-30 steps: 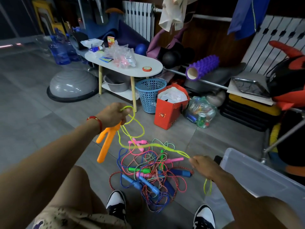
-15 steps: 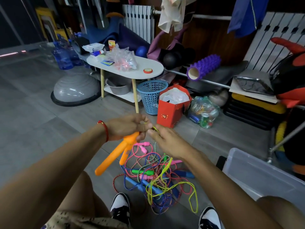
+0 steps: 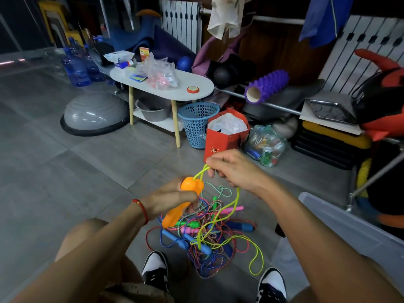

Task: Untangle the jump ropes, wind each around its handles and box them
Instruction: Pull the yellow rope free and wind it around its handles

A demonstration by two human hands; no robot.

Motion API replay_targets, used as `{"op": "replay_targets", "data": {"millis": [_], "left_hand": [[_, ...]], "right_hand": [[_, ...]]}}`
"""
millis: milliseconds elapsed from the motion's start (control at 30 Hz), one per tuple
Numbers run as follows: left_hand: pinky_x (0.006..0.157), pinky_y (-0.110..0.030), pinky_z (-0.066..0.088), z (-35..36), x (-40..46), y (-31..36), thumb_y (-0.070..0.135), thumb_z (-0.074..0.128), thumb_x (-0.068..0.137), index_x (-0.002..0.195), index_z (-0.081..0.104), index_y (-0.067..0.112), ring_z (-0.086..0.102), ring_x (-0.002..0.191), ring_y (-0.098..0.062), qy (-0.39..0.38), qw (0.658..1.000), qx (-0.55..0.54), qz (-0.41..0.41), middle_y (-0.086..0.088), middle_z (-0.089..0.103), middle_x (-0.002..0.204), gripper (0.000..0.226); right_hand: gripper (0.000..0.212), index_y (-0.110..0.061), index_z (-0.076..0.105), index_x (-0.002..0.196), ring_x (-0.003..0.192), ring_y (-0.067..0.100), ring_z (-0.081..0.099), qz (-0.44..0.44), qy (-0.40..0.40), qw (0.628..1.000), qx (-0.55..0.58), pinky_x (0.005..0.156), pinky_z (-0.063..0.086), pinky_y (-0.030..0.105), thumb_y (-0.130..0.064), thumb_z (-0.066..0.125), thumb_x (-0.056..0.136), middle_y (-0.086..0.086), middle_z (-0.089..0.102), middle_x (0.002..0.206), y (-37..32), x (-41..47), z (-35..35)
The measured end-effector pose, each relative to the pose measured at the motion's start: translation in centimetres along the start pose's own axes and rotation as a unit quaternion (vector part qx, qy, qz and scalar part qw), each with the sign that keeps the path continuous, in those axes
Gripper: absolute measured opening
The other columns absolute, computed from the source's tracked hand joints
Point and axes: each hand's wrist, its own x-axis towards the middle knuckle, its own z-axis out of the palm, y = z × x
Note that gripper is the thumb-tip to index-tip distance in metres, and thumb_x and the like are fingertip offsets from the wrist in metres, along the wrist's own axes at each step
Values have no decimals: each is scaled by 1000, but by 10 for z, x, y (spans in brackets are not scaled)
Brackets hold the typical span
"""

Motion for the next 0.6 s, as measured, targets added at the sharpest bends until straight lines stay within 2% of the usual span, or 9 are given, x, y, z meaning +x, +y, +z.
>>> {"op": "replay_targets", "data": {"millis": [133,200,300,400,467,600], "left_hand": [[60,-25,51,9,-2,-18,12,67,89,87,59,2,58,62,-19,-17,999,-20,-32,-12,56,71,13],[57,-28,47,11,-3,-30,23,59,100,86,51,3,48,56,-16,-23,998,-38,-35,-6,44,69,26],[43,-22,31,16,-6,-30,33,56,101,95,45,12,27,52,-12,-17,984,-171,-44,3,31,66,25],[38,-18,21,19,-5,-16,38,57,98,89,46,17,24,51,-10,-12,959,-275,-71,4,31,66,25],[38,-17,17,20,-2,-9,41,58,95,82,46,19,25,49,-9,-17,939,-335,-75,2,31,66,29],[36,-16,20,21,2,-2,46,55,95,92,48,14,28,45,-7,-20,905,-420,-58,1,31,66,33]], "right_hand": [[35,-13,65,75,42,3,27,20,31,997,60,40,21,20,-29,51,104,-12,35,52,1,-1,-14],[36,-12,67,76,42,2,27,17,41,998,50,40,21,18,-29,51,104,-10,35,54,0,-3,-21],[37,-11,67,82,43,4,25,35,47,996,70,39,20,19,-30,47,106,-8,32,56,2,-4,-18],[35,-13,64,89,44,7,22,91,-1,988,126,39,19,20,-28,39,107,-9,32,56,10,-7,3],[32,-12,61,87,44,9,23,100,-26,982,156,39,22,21,-24,38,105,-6,33,57,16,-11,21],[33,-10,59,82,44,13,29,91,-15,975,201,41,39,26,-22,38,105,2,35,58,20,-17,43]]}}
